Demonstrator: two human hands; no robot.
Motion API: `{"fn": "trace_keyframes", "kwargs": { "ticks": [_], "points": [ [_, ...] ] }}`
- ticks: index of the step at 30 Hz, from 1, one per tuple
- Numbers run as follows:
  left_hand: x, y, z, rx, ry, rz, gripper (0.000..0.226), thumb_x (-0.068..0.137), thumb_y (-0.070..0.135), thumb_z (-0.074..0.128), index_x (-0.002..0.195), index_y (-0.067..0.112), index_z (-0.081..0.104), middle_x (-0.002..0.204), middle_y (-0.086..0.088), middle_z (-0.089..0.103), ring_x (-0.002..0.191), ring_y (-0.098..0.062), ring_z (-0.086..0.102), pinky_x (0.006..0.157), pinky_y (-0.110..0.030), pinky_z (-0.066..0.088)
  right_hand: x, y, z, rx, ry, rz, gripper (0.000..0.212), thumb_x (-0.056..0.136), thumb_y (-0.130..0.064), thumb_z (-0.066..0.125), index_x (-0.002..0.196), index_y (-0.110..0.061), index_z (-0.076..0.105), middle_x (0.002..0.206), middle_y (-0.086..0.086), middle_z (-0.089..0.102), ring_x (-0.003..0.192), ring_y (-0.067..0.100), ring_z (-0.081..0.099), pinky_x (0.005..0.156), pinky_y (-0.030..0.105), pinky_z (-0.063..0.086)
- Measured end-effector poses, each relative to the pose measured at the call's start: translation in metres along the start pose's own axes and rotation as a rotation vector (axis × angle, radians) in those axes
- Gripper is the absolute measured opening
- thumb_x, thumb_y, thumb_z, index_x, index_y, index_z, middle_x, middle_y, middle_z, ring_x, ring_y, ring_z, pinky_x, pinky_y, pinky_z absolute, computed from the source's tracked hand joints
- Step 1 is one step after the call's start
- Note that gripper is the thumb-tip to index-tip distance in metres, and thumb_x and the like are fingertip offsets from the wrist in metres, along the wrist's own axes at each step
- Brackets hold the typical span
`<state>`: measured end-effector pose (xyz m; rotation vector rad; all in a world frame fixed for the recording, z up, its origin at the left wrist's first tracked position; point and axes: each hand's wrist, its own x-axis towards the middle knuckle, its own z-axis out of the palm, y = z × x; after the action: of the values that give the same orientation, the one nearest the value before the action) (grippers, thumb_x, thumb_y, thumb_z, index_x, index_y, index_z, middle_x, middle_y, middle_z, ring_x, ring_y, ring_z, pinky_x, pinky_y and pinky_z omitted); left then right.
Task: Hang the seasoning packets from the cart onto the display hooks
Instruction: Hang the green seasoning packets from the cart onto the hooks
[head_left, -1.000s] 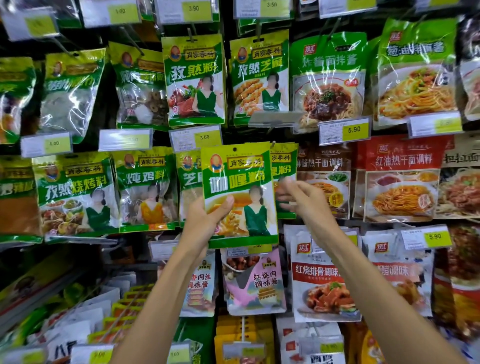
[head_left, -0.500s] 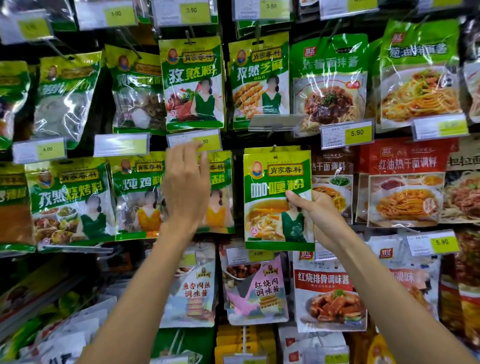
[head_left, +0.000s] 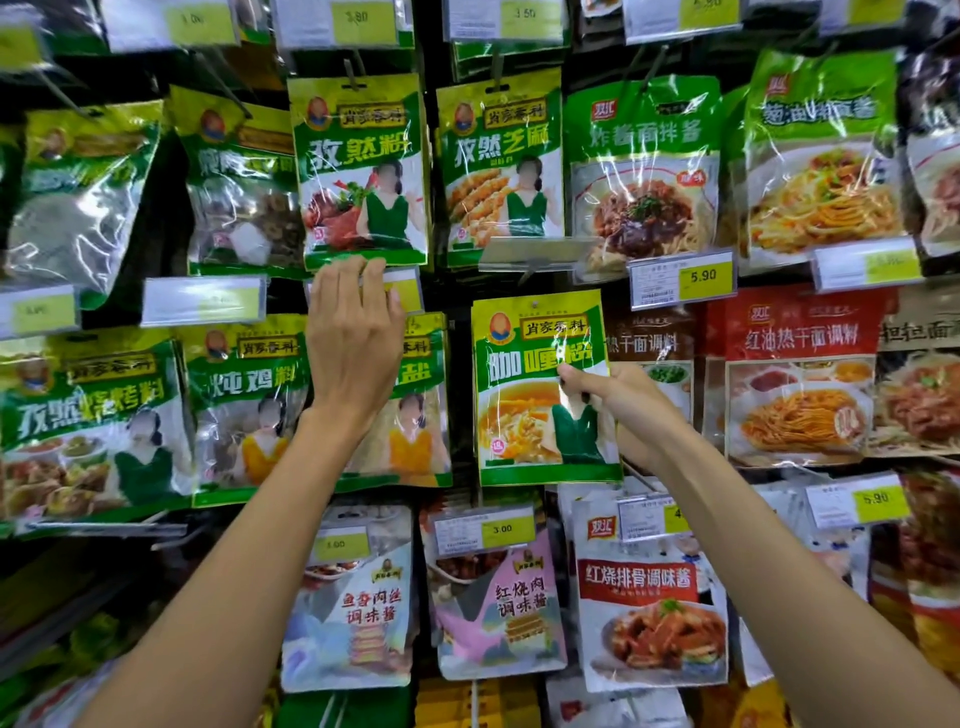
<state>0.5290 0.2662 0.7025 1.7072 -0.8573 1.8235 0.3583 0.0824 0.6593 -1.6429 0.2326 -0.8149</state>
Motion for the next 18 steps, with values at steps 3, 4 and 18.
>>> {"fn": "trace_keyframes", "kwargs": {
  "ticks": [3,4,18],
  "points": [
    [0.0,0.0,-0.001,-0.011,-0.017,-0.005,0.03,0.096,0.013,0.046,0.116,-0.008,0.056,0.11,-0.027,0.06,0.105,-0.041,0.056,0.097,-0.048,0.044,0.004,0.001,0.0,0.0,0.006,0.023,0.028,0.093,-0.021,0.062,0.072,-0.003,0.057,0.078,0.002,0.064,0.072,0.006,0.057,0.048,0.004,0.042],
    [0.001,0.0,-0.001,-0.013,-0.016,-0.005,0.031,0.097,0.013,0.046,0.116,-0.008,0.056,0.11,-0.027,0.06,0.106,-0.041,0.056,0.097,-0.048,0.044,0.006,0.001,0.0,-0.006,0.01,0.028,0.027,0.093,-0.019,0.062,0.073,-0.003,0.057,0.075,0.001,0.064,0.068,0.005,0.058,0.04,0.004,0.04],
    [0.0,0.0,-0.004,-0.05,-0.044,-0.009,0.035,0.098,0.015,0.044,0.122,-0.008,0.053,0.116,-0.027,0.058,0.111,-0.04,0.054,0.102,-0.048,0.041,0.016,0.019,0.003,-0.364,0.282,-0.196,0.023,0.084,-0.028,0.073,0.076,-0.007,0.07,0.076,0.008,0.07,0.073,0.024,0.065,0.067,0.04,0.05]
  ]
}}
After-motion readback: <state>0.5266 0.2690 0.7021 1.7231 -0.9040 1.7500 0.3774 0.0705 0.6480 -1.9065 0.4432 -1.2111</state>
